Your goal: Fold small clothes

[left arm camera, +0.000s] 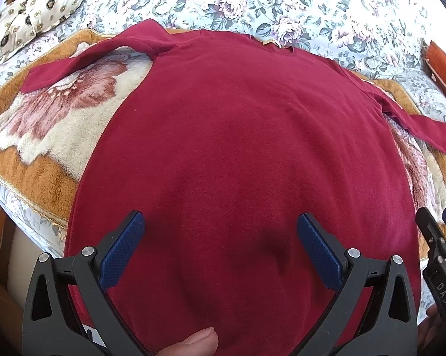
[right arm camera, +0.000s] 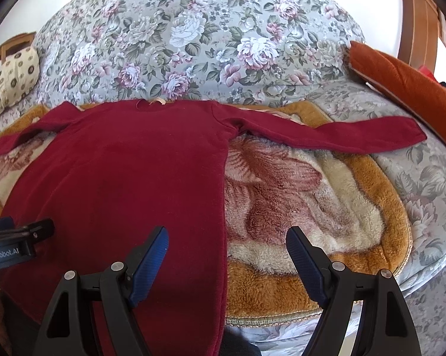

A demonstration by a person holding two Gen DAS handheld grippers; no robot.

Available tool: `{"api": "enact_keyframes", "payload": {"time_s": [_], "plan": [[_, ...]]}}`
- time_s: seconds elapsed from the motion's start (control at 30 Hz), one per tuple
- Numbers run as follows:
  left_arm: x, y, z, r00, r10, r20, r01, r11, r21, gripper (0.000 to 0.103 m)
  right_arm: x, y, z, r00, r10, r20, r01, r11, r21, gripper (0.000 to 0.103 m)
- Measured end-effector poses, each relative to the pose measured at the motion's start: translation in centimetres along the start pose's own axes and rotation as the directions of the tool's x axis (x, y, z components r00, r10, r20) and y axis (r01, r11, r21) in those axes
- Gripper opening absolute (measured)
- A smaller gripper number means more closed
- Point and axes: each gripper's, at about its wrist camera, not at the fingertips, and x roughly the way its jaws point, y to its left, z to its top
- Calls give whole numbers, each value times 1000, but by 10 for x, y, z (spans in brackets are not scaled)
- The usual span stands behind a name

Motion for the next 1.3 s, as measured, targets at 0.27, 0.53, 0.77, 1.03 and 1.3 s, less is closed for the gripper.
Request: {"api": "enact_keyframes", "payload": {"time_s": [0.27, 0.53, 0.77, 1.03, 1.3], "plan": [[1, 0, 3, 1000, -3, -4, 3, 1000, -3, 102, -2, 6, 2, 1000, 0, 7, 1, 1000, -19, 80], [1, 0, 4, 1000, -2, -6, 2, 1000, 0, 102, -2, 3, 1, 1000, 9, 1, -9, 1000, 7, 80], [1, 0, 4, 1000, 0, -6, 0, 1000, 4, 102, -2, 3, 1, 1000, 9, 1, -9, 1000, 7, 80], [1, 0, 4, 1000, 0, -6, 0, 1000, 4, 102, -1, 3, 1, 1000, 9, 0, -9, 1000, 6, 80], [1, 0, 4, 1000, 0, -6, 0, 1000, 4, 102, -2, 3, 1, 1000, 9, -1, -9, 1000, 7, 80]]}}
